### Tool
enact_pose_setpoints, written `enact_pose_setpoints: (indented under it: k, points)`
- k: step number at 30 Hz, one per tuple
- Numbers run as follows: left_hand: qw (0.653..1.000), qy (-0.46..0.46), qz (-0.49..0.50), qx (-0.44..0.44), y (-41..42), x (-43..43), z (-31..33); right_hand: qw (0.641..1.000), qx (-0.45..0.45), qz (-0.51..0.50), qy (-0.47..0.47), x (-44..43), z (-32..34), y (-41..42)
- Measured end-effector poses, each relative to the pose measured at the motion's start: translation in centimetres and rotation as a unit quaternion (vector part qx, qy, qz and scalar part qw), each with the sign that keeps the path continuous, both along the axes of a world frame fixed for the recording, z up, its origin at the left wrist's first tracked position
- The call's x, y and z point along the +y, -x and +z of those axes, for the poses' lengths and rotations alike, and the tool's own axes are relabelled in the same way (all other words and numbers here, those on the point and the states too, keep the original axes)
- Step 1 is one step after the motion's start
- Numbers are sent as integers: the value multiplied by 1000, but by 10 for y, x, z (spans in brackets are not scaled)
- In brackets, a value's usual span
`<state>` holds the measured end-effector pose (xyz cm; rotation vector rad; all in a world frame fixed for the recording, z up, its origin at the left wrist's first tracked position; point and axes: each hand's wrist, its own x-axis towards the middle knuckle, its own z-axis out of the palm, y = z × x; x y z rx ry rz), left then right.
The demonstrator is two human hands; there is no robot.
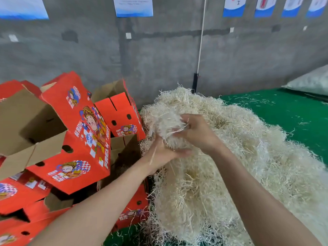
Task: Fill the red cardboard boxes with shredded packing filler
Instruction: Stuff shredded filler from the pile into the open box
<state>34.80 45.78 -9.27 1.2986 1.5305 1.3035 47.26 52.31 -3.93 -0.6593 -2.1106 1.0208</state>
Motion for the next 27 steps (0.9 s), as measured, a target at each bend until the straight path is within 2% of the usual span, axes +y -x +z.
enact_pose_setpoints:
  k: [1, 3, 5, 6, 7, 8, 10, 11, 12, 15, 17, 20, 24, 25, 27]
  points:
    - [998, 4, 23, -64, -5, 3, 1, 999, 6, 29, 20, -3, 2, 3]
    - [980, 3, 99, -172, -8, 10, 2, 992, 83, 42, 89, 0, 5, -1]
    - [955, 18, 178, -235, -2, 13, 0, 981, 152, -14, 120, 14, -1, -17]
    - [945, 19, 198, -258, 2, 12, 0, 988, 110, -35, 102, 19, -8, -27]
    - [937, 20, 208, -281, 5, 10, 1, 996, 12, -29, 84, 23, -20, -35]
    - [929, 24, 214, -300, 8, 8, 3, 990, -127, -3, 61, 26, -36, -41]
    - [918, 27, 220, -328, 15, 4, 6, 923, -386, 3, 1, 28, -76, -50]
    - [915, 27, 221, -337, 18, 2, 7, 891, -452, -37, -11, 31, -96, -56]
    - [911, 27, 224, -346, 20, 0, 8, 874, -477, -91, -20, 36, -112, -62]
    - [909, 11, 217, -355, 22, -7, 9, 860, -472, -192, -33, 45, -126, -77]
    - [904, -5, 203, -376, 25, -12, 9, 867, -460, -188, -33, 47, -117, -81]
    - [905, -11, 174, -387, 26, -18, 11, 875, -465, -128, -30, 37, -94, -80]
    - [913, -1, 123, -388, 16, -19, 13, 923, -355, -84, -126, 19, -51, -55]
    - [914, 1, 111, -391, 13, -19, 13, 938, -319, -59, -120, 13, -47, -44]
    - [904, -14, 86, -419, 13, -20, 15, 967, -251, -19, -25, 4, -51, -28]
